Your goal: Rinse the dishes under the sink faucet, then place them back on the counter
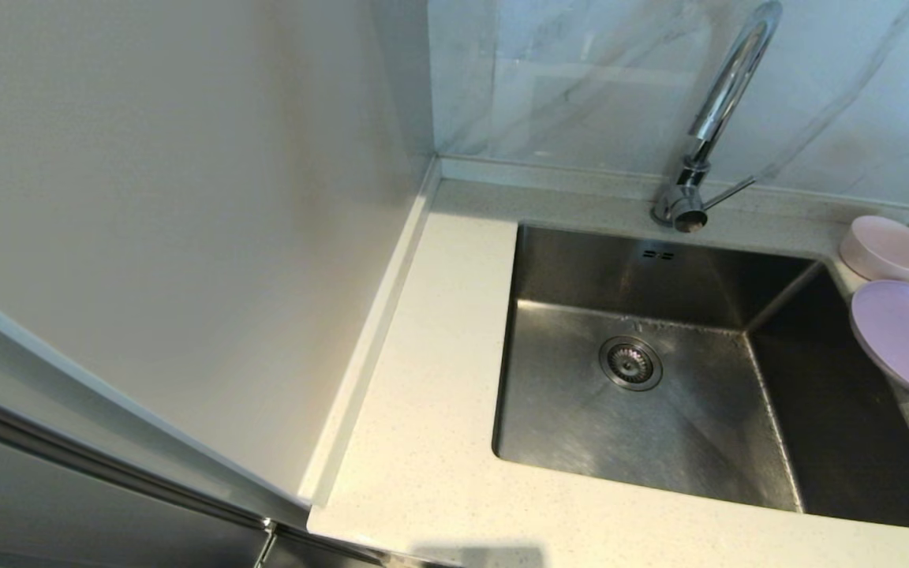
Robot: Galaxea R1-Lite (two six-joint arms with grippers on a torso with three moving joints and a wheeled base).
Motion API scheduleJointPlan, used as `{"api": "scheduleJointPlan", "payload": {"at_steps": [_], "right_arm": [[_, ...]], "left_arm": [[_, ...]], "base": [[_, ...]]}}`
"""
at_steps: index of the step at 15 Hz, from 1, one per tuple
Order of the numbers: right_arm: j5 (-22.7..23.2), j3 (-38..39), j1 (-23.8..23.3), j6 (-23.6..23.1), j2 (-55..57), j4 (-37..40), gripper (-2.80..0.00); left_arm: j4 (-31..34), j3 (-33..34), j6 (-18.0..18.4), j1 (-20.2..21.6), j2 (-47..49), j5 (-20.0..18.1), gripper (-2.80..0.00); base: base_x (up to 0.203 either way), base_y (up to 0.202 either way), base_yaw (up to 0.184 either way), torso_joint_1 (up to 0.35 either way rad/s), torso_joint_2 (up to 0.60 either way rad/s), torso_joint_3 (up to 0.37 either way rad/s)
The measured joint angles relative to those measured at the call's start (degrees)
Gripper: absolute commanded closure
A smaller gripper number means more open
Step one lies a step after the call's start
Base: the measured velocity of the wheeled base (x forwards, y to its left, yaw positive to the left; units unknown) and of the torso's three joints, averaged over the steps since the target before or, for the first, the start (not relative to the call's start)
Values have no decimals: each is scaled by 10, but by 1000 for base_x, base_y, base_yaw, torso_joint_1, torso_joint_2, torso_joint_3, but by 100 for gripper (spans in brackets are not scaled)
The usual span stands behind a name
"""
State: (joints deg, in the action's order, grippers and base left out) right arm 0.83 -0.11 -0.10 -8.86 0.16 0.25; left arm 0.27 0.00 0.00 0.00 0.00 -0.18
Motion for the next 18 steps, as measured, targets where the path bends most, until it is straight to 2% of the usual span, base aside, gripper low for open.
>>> {"api": "scheduleJointPlan", "payload": {"at_steps": [11,16,18], "right_arm": [[3,1,1,-39,-2,-11,0],[3,1,1,-36,-2,-11,0],[4,1,1,-5,-2,-13,0]], "left_arm": [[0,0,0,0,0,0,0],[0,0,0,0,0,0,0],[0,0,0,0,0,0,0]], "base": [[0,0,0,0,0,0],[0,0,0,0,0,0],[0,0,0,0,0,0]]}}
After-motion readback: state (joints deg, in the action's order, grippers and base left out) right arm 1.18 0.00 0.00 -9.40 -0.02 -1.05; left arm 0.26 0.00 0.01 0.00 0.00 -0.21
